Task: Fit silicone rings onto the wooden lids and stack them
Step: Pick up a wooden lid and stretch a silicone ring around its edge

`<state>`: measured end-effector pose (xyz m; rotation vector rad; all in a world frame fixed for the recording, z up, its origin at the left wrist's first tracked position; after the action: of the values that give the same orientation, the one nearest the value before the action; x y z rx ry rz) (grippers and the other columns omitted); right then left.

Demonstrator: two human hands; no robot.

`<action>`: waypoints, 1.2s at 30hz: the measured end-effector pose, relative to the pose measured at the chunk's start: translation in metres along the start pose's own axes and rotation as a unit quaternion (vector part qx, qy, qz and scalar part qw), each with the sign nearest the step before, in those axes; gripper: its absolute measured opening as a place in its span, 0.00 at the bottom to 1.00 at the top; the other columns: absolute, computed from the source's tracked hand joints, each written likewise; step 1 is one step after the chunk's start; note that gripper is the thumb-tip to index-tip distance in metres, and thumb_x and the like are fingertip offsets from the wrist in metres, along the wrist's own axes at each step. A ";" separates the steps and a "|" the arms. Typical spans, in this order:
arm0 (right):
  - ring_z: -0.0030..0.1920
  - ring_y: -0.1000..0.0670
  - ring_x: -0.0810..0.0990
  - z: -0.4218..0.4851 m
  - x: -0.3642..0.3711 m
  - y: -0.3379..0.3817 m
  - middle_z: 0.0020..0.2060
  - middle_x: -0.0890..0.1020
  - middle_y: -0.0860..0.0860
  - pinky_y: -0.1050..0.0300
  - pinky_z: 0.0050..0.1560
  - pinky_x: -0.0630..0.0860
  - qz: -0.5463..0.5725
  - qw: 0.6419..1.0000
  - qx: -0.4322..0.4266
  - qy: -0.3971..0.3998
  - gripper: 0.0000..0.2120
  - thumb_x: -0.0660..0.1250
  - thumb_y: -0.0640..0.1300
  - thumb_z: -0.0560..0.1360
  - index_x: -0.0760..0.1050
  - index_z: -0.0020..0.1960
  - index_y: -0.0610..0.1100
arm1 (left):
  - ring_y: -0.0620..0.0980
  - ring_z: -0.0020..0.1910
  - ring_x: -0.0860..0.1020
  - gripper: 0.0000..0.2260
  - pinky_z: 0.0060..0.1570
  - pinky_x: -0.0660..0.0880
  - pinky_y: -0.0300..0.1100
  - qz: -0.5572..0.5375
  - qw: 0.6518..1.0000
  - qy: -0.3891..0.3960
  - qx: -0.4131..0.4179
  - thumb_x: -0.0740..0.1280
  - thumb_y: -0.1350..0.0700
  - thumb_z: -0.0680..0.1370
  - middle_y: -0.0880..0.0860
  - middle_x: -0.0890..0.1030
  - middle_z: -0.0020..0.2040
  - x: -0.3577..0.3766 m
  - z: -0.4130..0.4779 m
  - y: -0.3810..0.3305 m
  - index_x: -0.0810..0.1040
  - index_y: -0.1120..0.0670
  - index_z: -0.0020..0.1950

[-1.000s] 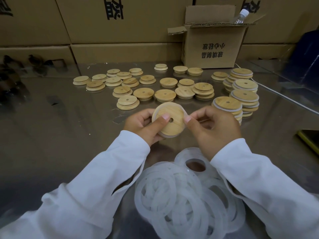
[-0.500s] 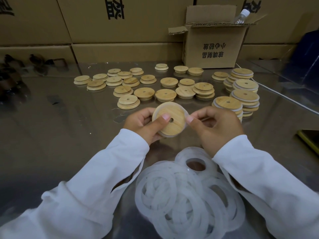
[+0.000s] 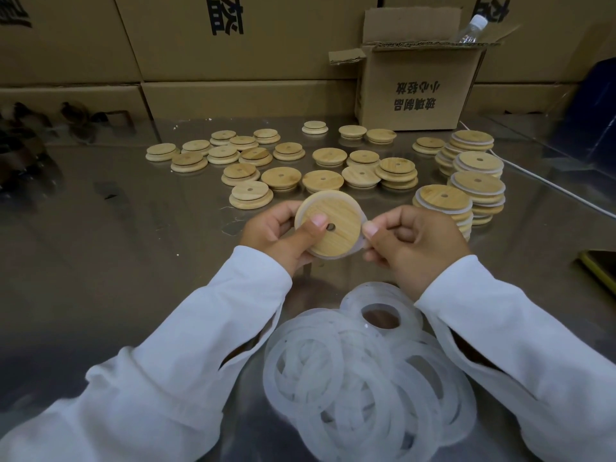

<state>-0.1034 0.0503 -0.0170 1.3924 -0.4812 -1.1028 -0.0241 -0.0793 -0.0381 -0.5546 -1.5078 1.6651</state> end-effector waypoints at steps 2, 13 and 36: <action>0.35 0.50 0.81 -0.001 0.001 0.000 0.28 0.81 0.52 0.47 0.50 0.79 -0.003 1.000 0.001 -0.002 0.09 0.67 0.41 0.73 0.74 0.35 0.49 | 0.51 0.45 0.81 0.04 0.45 0.81 0.47 0.008 1.000 0.001 -0.003 0.66 0.62 0.73 0.50 0.83 0.41 0.000 0.000 0.001 0.78 0.53 0.43; 0.24 0.58 0.78 -0.001 0.000 0.001 0.24 0.80 0.55 0.61 0.34 0.76 0.016 1.000 0.023 0.012 0.08 0.66 0.40 0.74 0.75 0.36 0.46 | 0.50 0.41 0.81 0.04 0.40 0.81 0.43 -0.029 0.998 -0.008 -0.055 0.65 0.64 0.74 0.50 0.83 0.36 0.001 0.002 0.001 0.78 0.56 0.42; 0.21 0.58 0.73 0.004 -0.005 0.003 0.23 0.79 0.54 0.55 0.38 0.80 0.091 0.995 0.036 0.018 0.08 0.65 0.37 0.74 0.75 0.36 0.44 | 0.46 0.37 0.82 0.04 0.37 0.81 0.40 0.009 0.998 0.033 -0.053 0.65 0.63 0.74 0.48 0.83 0.35 0.004 -0.001 -0.009 0.78 0.55 0.42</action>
<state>-0.1079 0.0523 -0.0123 1.4000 -0.6147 -0.9185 -0.0230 -0.0763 -0.0285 -0.6755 -1.5532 1.5708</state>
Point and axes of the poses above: each hand's wrist, its own z-axis towards the middle knuckle, its own x-axis out of the palm, y = z × x, the point moved 1 cm from there along z, towards the middle knuckle
